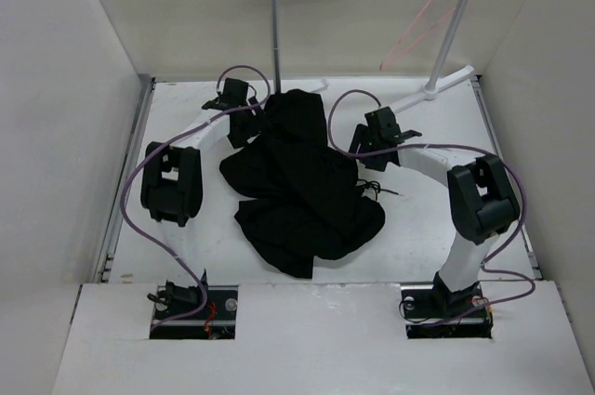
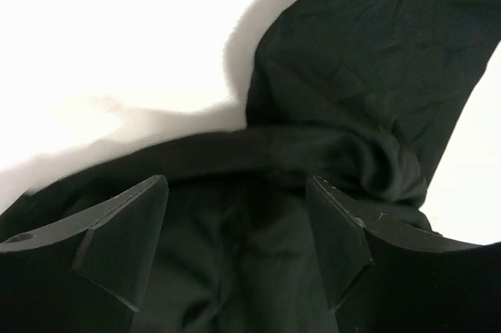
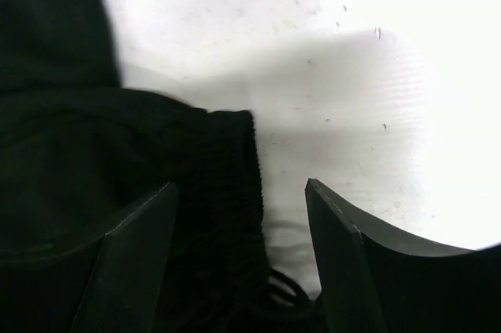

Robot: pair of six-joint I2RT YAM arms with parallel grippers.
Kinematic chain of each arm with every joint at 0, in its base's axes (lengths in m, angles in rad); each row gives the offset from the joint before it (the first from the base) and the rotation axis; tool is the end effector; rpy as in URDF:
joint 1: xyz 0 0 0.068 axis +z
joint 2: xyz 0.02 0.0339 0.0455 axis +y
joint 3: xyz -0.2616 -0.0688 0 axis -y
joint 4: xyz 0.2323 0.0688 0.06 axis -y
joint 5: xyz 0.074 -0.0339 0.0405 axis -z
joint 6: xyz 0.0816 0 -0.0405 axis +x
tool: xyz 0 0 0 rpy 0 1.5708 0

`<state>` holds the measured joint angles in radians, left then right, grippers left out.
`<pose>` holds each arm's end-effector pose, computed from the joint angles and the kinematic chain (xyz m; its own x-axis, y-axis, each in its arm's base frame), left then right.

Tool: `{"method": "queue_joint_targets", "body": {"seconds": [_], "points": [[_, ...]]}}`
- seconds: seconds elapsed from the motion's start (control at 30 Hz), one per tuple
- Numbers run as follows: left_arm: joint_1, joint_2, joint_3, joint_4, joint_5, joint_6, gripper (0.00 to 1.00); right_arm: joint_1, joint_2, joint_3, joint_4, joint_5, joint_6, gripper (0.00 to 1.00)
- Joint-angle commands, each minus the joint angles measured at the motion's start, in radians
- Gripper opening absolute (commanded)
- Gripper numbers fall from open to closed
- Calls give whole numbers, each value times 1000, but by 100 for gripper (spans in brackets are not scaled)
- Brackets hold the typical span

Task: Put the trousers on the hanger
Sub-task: Flatten out the trousers at the center of the board.

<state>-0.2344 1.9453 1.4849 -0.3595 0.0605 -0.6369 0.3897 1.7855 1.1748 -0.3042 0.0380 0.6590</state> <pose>0.4429 -0.1108 0.1939 -0.7334 -0.4352 -0.5222 -0.2042 0.8738 -0.4413 0.3669 0.1473 0.1618 -0.7989 0.3334 -0.5006 0.1657 0.9221 0.3496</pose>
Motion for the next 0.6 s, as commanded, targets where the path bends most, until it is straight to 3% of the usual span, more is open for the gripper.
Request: {"method": "queue_joint_targets", "body": {"seconds": [0.0,0.1,0.2,0.23,0.3,0.37,0.4,0.57], "points": [[-19,26,87,28,38,39,70,5,18,23,80,-6,50,69],[-27,96,132,31,51,46,71,2,48,10,108,-47,86,56],[-38,162,175,33,73,40,70,-4,49,-17,168,-96,114,29],[-44,178,186,33,78,39,66,-8,40,-29,183,-105,126,20],[-52,188,192,40,58,36,44,-18,0,-58,201,-96,139,9],[-52,159,172,47,13,26,17,-28,-75,-93,214,-64,137,5],[-47,127,154,50,-16,25,11,-33,-122,-108,211,-47,131,4],[2,-171,-21,50,-116,19,3,-50,-429,-201,125,43,87,3]]}}
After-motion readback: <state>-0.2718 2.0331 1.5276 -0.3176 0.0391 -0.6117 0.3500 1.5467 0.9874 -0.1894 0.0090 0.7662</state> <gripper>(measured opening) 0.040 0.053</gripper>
